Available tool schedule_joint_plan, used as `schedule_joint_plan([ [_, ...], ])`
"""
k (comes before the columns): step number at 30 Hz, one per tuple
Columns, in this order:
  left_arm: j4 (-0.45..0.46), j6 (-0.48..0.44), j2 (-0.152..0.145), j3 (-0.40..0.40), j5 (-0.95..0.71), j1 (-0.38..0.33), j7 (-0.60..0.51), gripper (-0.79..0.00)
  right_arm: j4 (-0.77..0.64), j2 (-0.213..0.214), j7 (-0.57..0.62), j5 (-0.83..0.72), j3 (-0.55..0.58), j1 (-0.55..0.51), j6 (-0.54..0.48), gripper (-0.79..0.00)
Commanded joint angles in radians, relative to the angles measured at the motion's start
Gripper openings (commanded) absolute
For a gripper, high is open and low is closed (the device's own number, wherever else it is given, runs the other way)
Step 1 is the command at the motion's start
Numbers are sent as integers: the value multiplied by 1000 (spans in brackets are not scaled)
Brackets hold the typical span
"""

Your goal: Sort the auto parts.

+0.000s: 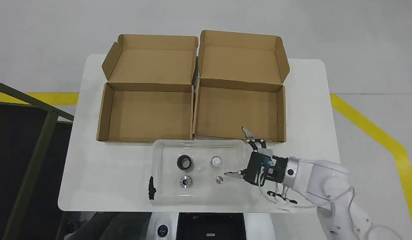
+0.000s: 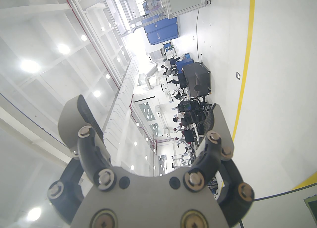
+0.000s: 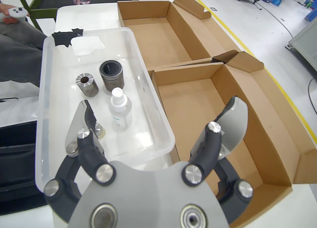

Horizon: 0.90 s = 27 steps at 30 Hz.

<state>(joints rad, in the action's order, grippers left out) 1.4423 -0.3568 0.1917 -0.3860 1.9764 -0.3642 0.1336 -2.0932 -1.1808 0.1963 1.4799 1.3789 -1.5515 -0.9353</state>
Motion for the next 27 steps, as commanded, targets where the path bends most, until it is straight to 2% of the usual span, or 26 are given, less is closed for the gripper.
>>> schedule_joint_plan([
  [1,0,0,0,0,0,0,0,0,7,-1,29,-5,-35,19,-2,0],
  [14,0,0,0,0,0,0,0,0,45,-1,187,-4,-202,94,-8,0],
  [27,0,0,0,0,0,0,0,0,98,4,277,-33,-271,138,3,0],
])
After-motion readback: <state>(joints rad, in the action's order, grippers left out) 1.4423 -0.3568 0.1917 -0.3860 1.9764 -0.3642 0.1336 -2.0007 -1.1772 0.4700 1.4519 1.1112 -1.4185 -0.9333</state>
